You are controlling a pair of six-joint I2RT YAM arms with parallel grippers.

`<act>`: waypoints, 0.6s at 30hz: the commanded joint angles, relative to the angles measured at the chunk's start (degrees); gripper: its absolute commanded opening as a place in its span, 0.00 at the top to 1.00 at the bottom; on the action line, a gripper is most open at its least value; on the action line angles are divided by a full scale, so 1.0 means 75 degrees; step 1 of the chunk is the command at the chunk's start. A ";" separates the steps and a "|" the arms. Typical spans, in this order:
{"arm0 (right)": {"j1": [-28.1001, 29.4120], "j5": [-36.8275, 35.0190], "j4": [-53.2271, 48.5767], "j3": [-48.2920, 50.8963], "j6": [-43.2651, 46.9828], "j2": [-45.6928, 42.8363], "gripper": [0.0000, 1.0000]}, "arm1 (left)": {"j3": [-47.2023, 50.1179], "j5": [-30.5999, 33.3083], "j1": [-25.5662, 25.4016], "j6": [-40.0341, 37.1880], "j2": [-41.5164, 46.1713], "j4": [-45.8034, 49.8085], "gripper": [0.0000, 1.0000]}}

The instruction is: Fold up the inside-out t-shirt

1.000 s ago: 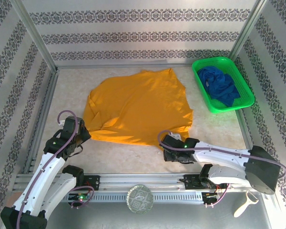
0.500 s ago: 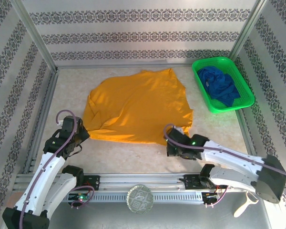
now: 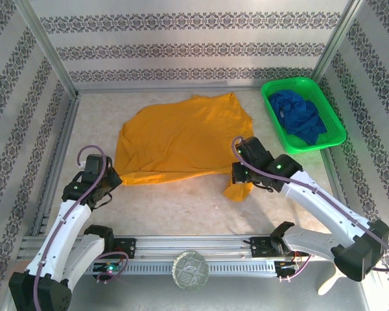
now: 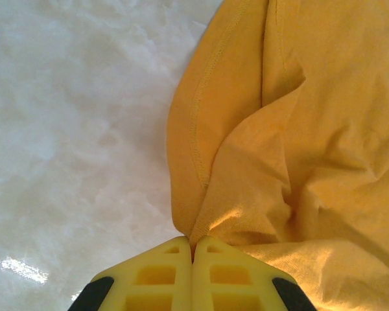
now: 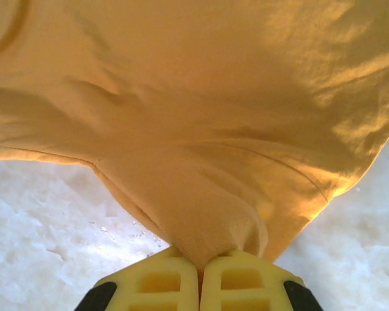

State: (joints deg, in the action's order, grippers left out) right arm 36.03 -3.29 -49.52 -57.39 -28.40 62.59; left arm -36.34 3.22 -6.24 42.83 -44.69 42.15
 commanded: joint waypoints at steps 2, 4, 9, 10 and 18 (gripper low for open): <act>-0.0447 0.0442 -0.0195 -0.0981 0.1042 0.0718 1.00 | -0.0134 -0.0064 0.0230 -0.0165 -0.0704 -0.0868 1.00; -0.0740 0.0720 -0.0085 -0.1371 0.1349 0.1327 1.00 | -0.0324 -0.0170 0.0380 -0.0257 -0.1329 -0.1298 1.00; -0.1429 0.1343 0.0302 -0.2658 0.1894 0.3339 1.00 | -0.1263 -0.0429 0.0838 -0.0576 -0.3420 -0.2265 1.00; -0.1538 0.1424 0.0306 -0.3013 0.1949 0.3738 1.00 | -0.1506 -0.0455 0.0920 -0.0616 -0.3831 -0.2354 1.00; -0.2158 0.0713 0.0245 -0.5460 0.1772 0.6106 0.43 | -0.3925 -0.1092 0.1356 -0.0875 -0.6788 -0.2172 0.39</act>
State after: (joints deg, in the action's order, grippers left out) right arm 20.51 6.11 -46.57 -95.70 -15.03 109.19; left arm -61.06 -3.22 2.96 38.06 -92.60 25.63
